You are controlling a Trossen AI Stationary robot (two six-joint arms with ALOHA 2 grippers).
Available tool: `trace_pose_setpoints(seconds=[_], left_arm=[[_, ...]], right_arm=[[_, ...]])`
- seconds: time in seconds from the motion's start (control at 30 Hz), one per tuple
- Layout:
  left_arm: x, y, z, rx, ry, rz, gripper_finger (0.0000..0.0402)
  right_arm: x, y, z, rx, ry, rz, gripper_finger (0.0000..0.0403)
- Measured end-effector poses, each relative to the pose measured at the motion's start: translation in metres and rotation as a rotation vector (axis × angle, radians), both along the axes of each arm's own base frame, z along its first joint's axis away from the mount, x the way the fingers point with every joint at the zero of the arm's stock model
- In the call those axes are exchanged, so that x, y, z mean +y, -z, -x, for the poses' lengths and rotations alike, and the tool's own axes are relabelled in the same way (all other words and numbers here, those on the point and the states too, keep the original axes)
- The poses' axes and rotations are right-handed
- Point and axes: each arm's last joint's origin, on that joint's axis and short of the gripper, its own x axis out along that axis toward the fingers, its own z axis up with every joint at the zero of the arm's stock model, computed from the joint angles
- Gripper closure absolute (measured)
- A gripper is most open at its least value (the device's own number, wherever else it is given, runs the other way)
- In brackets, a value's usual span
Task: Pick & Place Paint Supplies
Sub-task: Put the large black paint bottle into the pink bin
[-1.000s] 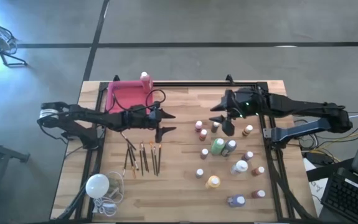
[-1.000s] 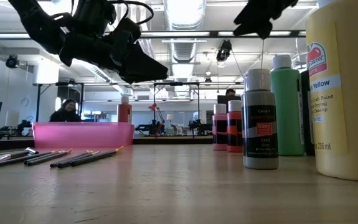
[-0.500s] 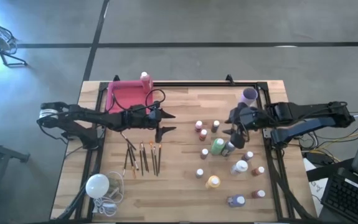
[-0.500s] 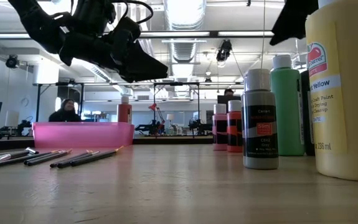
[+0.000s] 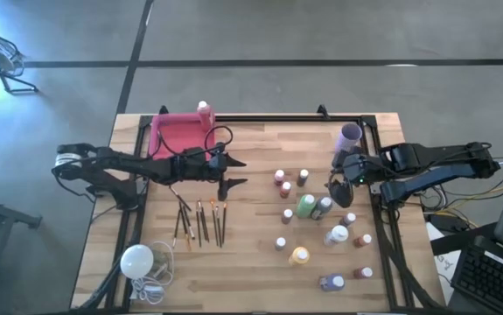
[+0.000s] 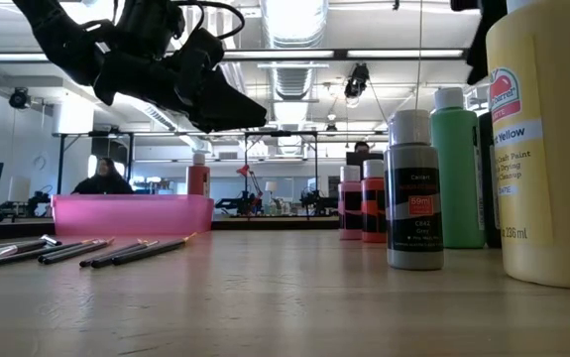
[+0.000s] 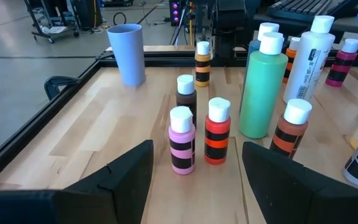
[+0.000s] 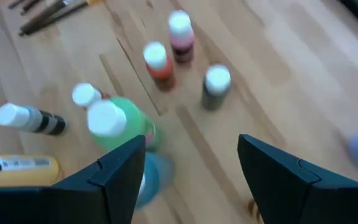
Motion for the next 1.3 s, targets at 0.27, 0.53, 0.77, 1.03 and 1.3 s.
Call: trace_pose_setpoints(seconds=[0.27,0.53,0.77,1.03,1.3], left_arm=[[0.000,0.000,0.000,0.000,0.000,0.000,0.0149],[0.000,0.000,0.000,0.000,0.000,-0.001,0.0150],[0.000,0.000,0.000,0.000,0.000,-0.001,0.0151],[0.000,0.000,0.000,0.002,0.000,0.000,0.0151],[0.000,0.001,0.000,0.003,0.001,0.000,0.0151]], right_arm=[[0.006,0.003,0.020,0.079,0.097,-0.055,0.0141],[0.019,0.006,0.025,0.092,0.109,-0.108,0.0158],[0.031,0.008,0.027,0.095,0.101,-0.142,0.0151],[0.041,0.016,0.027,0.128,0.116,-0.155,0.0129],[0.048,0.026,0.018,0.177,0.114,-0.120,0.0117]])
